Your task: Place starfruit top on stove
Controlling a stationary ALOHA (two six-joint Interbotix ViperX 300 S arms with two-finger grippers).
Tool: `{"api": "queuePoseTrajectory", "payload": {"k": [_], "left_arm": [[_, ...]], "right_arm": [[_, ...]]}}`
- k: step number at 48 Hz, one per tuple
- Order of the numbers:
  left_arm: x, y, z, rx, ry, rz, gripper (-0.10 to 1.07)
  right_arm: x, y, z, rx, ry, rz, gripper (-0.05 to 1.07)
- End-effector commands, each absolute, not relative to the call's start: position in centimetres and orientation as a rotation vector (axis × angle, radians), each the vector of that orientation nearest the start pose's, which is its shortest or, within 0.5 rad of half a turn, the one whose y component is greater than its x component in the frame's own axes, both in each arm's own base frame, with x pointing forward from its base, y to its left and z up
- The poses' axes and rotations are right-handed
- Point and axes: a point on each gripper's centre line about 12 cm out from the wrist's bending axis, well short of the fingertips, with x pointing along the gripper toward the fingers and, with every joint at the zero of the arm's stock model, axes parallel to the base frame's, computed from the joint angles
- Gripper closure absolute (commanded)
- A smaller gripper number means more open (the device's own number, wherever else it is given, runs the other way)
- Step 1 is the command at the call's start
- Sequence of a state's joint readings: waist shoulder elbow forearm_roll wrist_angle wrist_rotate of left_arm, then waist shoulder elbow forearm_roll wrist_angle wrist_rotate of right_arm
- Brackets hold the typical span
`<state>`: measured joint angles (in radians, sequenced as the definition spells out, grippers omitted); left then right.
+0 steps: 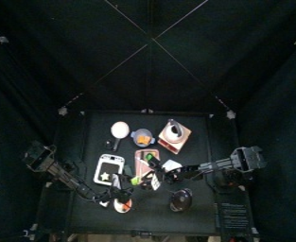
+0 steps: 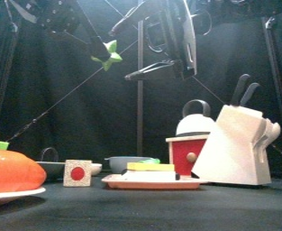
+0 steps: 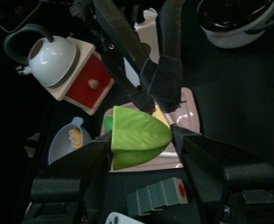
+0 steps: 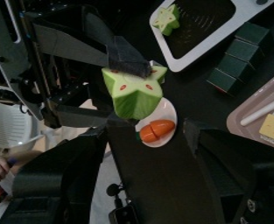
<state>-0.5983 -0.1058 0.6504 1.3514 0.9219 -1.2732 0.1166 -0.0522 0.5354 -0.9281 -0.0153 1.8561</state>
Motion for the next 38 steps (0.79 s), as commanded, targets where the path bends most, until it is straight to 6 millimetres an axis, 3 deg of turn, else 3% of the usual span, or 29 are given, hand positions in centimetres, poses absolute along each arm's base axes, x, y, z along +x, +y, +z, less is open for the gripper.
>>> {"api": "queuePoseTrajectory", "payload": {"k": [1, 8, 23, 38], "left_arm": [[32.4, -11.1, 22.8, 0.474, 0.598, 0.311, 0.13], [30.8, -10.3, 21.9, 0.439, 0.67, 0.36, 0.13], [25.0, -7.2, 19.2, 0.253, 0.828, 0.439, 0.13], [21.8, -5.1, 15.2, 0.043, 0.91, 0.332, 0.12]], "right_arm": [[40.7, 5.0, 25.5, 0.892, 0.455, -0.077, 0.04], [40.2, 5.1, 25.1, 0.893, 0.467, -0.08, 0.04], [39.7, 5.1, 24.7, 0.892, 0.479, -0.085, 0.04], [39.9, 5.0, 24.1, 0.89, 0.49, -0.092, 0.04]]}}
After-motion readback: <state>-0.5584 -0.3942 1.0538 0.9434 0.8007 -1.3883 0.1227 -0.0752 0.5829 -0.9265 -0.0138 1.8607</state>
